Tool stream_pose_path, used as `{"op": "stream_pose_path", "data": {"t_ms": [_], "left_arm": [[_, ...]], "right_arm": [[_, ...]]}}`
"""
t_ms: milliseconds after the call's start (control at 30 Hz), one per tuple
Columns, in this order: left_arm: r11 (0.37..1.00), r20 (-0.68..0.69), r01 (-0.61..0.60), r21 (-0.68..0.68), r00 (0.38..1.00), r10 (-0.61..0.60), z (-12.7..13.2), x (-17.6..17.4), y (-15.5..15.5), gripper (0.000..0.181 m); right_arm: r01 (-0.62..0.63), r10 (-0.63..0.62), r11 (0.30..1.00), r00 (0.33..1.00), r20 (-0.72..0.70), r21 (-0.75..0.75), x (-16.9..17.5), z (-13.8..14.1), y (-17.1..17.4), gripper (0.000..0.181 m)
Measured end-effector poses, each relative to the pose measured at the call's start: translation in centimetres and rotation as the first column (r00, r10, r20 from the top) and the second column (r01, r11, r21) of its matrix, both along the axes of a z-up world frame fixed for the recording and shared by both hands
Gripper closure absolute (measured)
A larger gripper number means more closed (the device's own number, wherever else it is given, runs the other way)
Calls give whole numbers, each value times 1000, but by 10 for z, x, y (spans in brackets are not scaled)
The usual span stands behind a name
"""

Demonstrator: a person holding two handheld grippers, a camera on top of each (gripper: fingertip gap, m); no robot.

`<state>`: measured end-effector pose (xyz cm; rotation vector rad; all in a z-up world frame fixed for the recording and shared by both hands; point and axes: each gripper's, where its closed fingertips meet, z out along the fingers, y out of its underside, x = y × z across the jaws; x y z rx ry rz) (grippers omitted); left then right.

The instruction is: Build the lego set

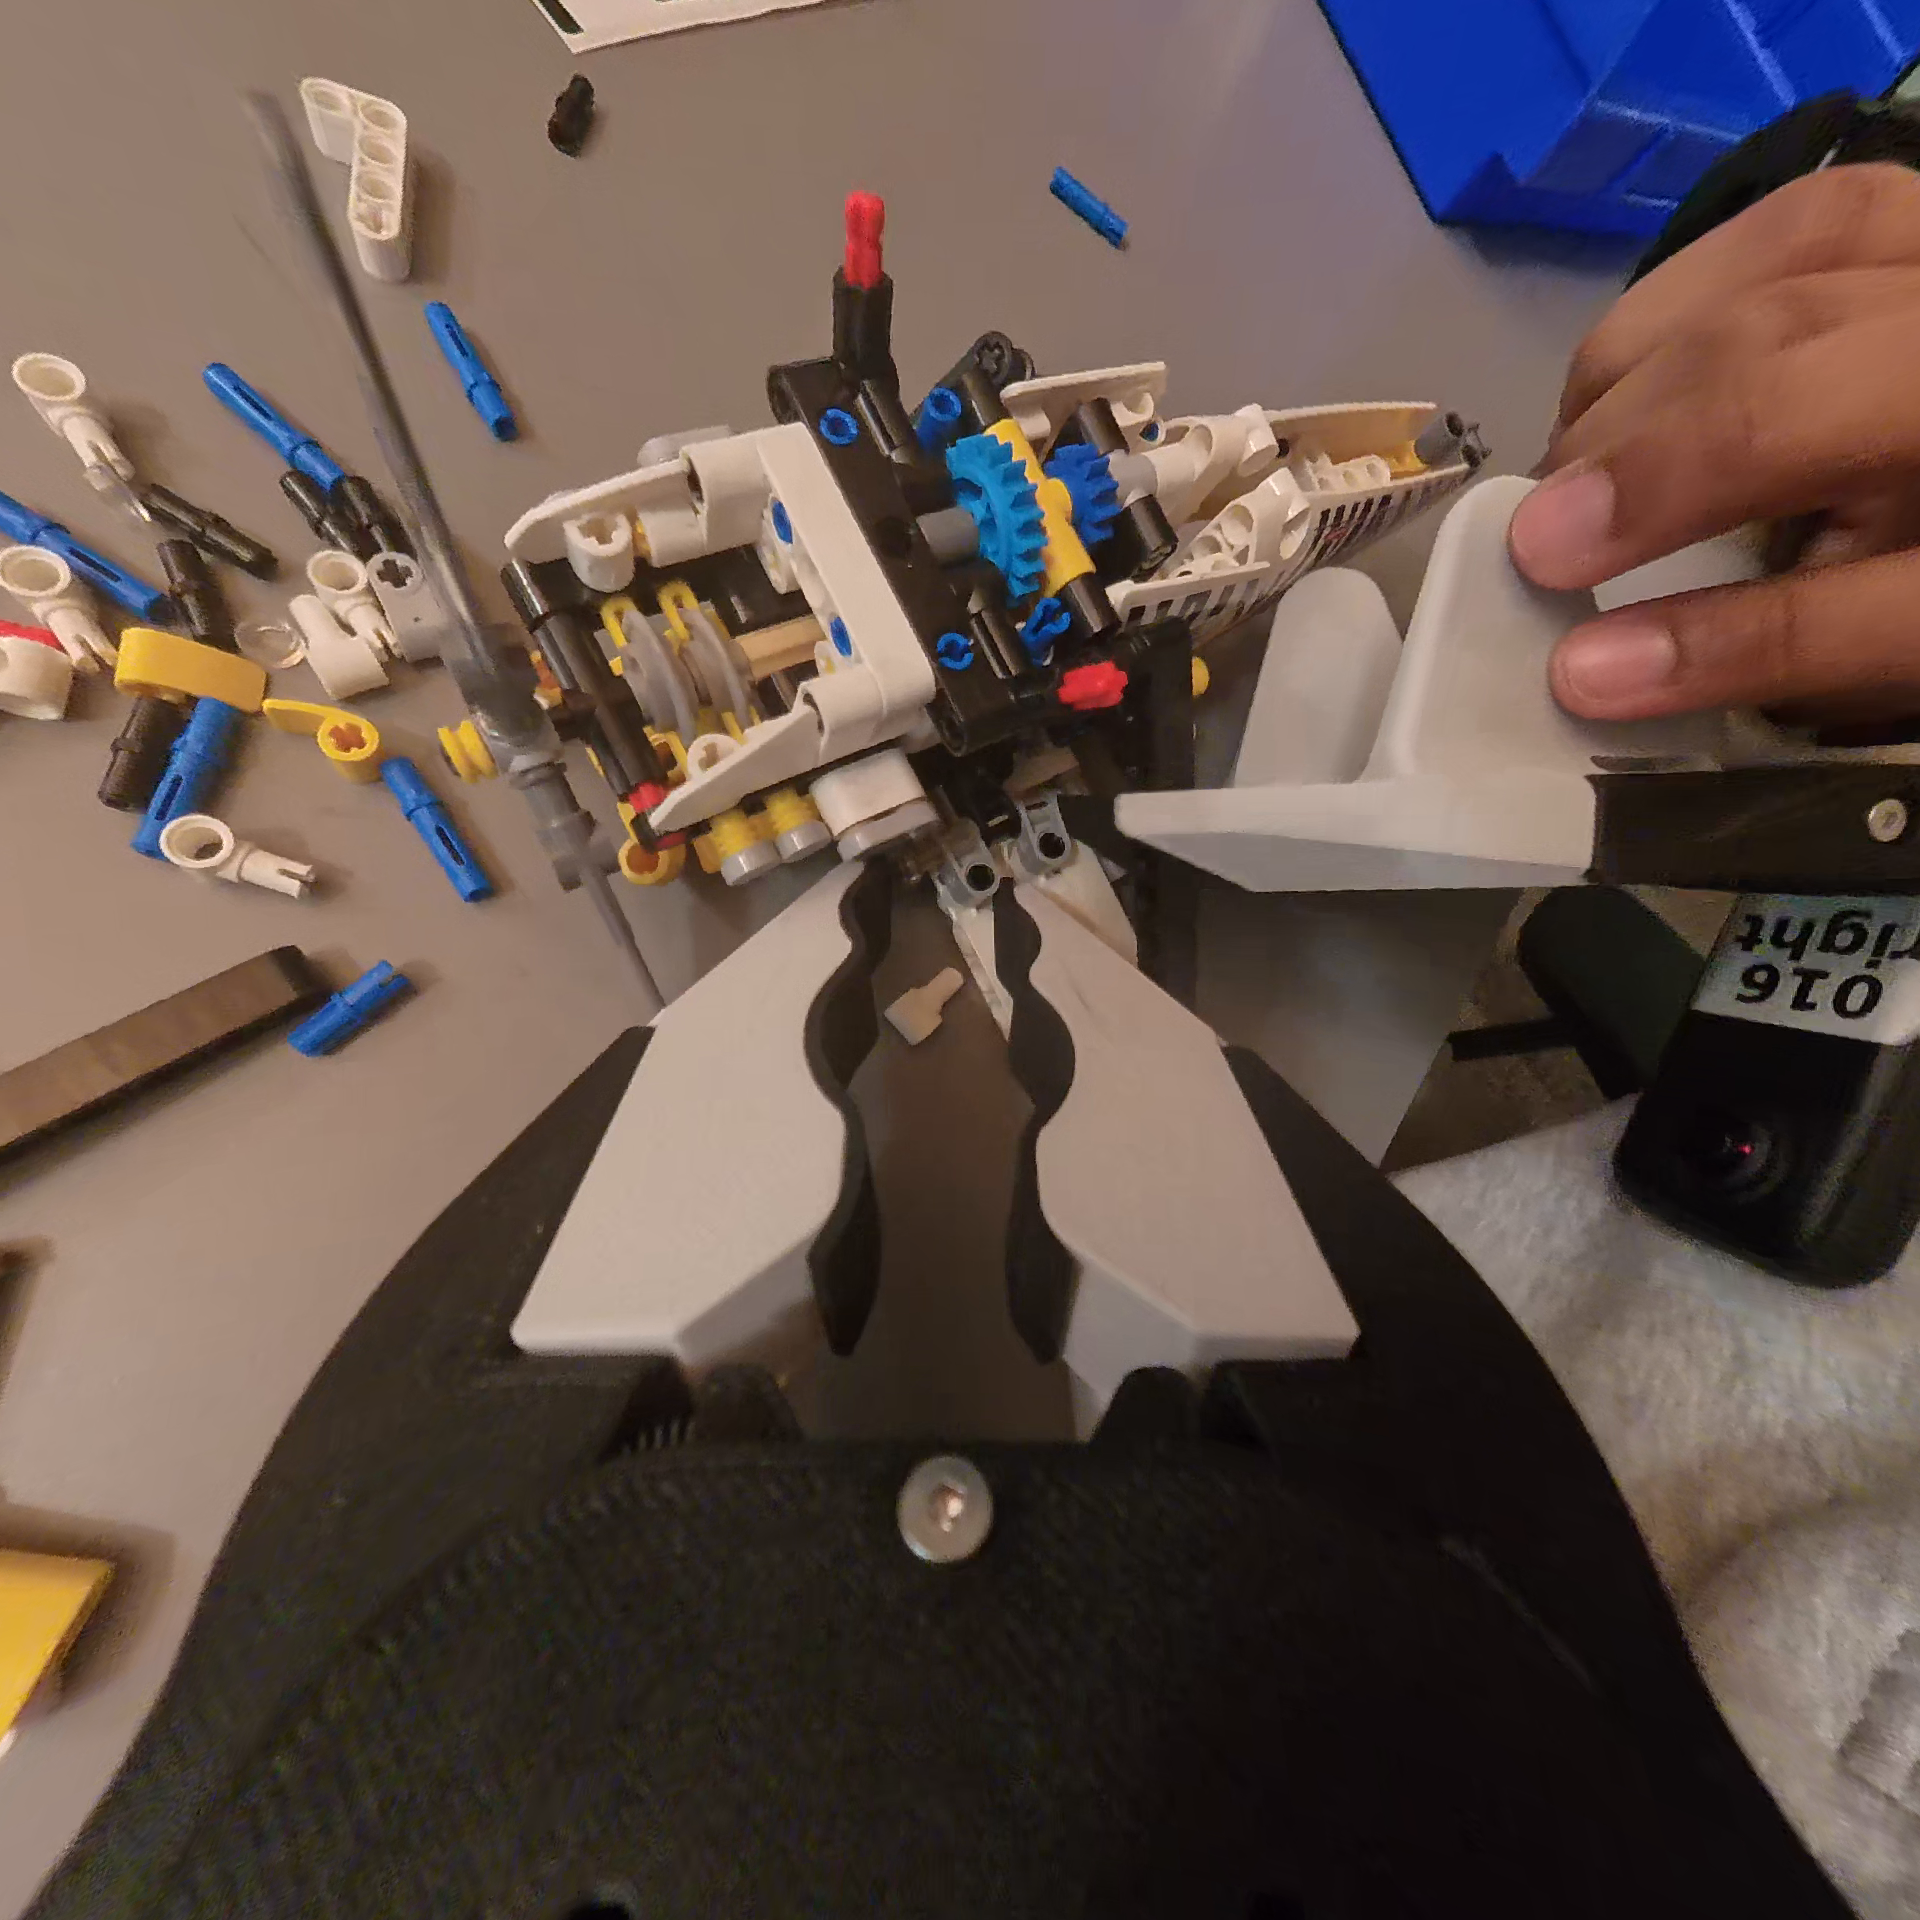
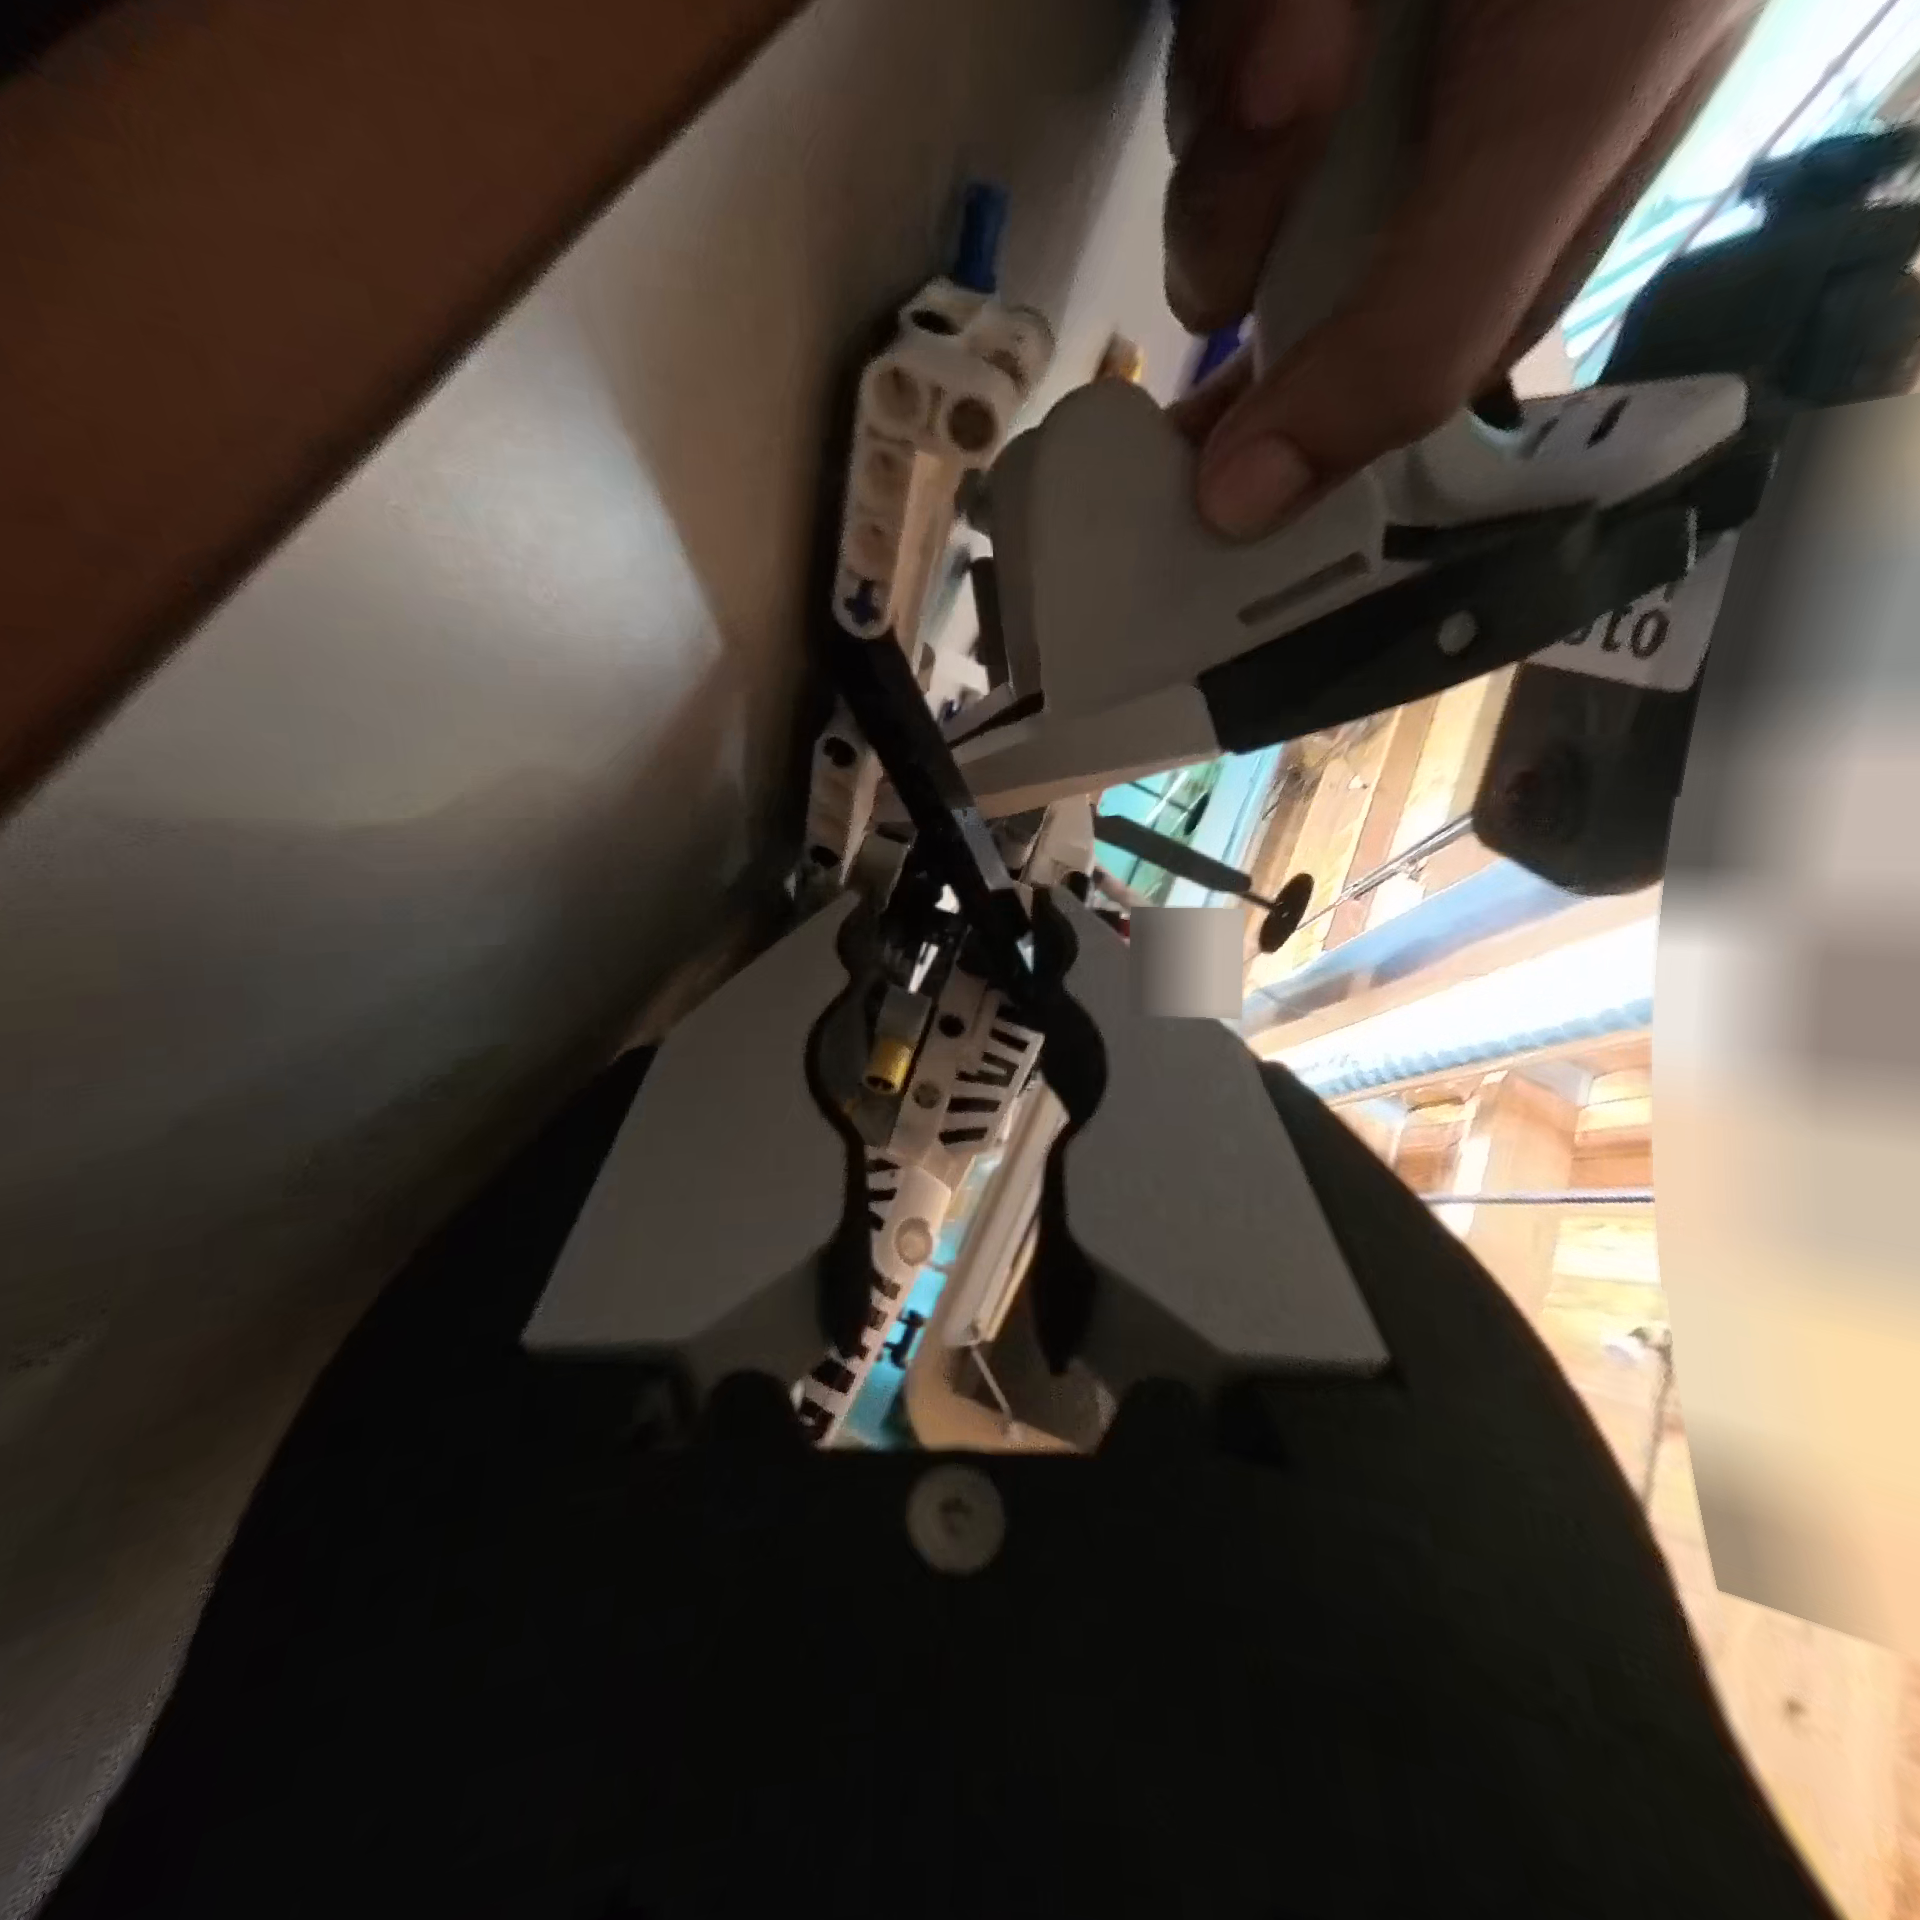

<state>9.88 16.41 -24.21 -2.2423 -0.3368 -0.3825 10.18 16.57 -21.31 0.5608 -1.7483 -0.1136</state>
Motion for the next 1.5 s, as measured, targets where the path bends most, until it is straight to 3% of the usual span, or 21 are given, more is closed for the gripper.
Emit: {"op": "stream_pose_path", "data": {"t_ms": [200, 700, 1500], "left_arm": [[999, -5, 32, -4, 999, -32, -1, -1, 0, 161], [992, -48, 124, -12, 991, -124, -1, -3, 1, 161], [993, -123, 119, -27, 985, -121, -2, -6, 2, 161]], "right_arm": [[-54, 52, 996, 998, 28, 70, 2, -3, -3, 156], [-160, 153, 984, 985, 85, 80, 3, -6, -7, 158], [-222, 215, 973, 970, 115, 56, 2, -7, -7, 159]]}}
